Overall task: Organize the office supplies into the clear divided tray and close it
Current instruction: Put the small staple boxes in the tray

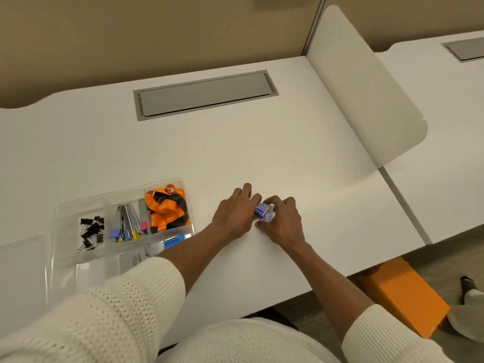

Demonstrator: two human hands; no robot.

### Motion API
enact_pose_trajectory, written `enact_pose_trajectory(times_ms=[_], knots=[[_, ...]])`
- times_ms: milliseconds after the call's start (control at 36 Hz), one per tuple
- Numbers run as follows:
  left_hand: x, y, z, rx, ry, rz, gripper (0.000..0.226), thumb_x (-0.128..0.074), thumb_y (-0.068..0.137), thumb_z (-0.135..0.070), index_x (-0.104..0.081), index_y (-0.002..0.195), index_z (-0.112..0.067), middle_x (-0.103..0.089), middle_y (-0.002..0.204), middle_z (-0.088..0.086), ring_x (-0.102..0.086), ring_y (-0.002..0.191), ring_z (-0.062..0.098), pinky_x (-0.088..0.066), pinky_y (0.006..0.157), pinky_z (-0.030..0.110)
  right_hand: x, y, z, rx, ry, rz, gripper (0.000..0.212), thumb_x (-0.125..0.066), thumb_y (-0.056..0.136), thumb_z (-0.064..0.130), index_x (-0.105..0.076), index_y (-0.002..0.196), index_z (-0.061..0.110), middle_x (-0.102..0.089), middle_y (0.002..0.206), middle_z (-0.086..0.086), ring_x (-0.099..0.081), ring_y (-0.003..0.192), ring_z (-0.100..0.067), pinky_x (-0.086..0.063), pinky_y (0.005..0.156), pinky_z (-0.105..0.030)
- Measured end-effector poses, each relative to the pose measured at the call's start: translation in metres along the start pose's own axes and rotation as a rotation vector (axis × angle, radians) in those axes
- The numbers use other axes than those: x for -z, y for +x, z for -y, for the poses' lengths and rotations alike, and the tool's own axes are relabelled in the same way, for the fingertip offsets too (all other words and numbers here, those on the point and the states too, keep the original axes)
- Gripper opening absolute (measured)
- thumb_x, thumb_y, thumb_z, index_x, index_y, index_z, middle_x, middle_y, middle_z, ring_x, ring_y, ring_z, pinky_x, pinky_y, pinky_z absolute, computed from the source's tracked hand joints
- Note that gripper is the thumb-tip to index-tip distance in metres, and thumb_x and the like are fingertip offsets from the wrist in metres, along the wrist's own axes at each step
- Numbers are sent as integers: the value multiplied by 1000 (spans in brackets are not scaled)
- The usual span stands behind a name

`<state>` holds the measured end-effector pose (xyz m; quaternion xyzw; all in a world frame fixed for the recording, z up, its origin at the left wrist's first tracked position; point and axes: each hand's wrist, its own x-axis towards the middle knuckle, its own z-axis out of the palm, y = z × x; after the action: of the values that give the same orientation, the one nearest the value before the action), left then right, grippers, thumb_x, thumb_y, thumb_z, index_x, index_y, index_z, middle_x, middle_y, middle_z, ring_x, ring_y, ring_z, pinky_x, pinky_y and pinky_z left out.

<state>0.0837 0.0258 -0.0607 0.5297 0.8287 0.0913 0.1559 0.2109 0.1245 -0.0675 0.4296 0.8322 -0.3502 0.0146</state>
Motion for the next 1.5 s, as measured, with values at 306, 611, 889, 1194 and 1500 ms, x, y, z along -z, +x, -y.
enact_pose_trajectory(times_ms=[306,611,889,1194,1500], knots=[[8,-9,-4,179,-47,-14,15,-50,90,-6,-51,104,-12,-49,108,10,-42,71,25,-29,58,34,-2,3,0,45,6,18,52,-85,68,26,-56,109,37,-46,107,1,-60,76,-19,-37,55,-16],[25,-24,0,188,-171,-50,11,-60,91,-17,-58,100,-10,-51,102,7,-56,79,27,-44,63,37,4,5,19,100,45,-3,51,-85,69,27,-58,110,40,-48,100,5,-55,68,1,-32,55,-13],[78,-80,18,180,-175,-278,22,-62,92,-25,-65,113,-18,-54,101,2,-54,73,20,-42,52,33,11,-18,88,238,81,-12,53,-83,68,17,-59,111,38,-54,107,2,-67,67,-1,-45,60,-17],[125,-201,102,515,-112,-314,29,-69,91,-34,-66,116,-20,-58,104,1,-59,85,22,-44,65,32,-49,-75,194,456,24,172,66,-88,76,39,-56,132,27,-57,114,-3,-66,89,-18,-49,69,-19],[106,-298,175,884,-174,-152,22,-78,82,-37,-69,93,-21,-65,78,-2,-58,64,18,-37,50,23,-158,-146,273,558,-103,285,65,-89,75,38,-57,130,26,-54,123,-7,-56,89,-16,-37,60,-10]])
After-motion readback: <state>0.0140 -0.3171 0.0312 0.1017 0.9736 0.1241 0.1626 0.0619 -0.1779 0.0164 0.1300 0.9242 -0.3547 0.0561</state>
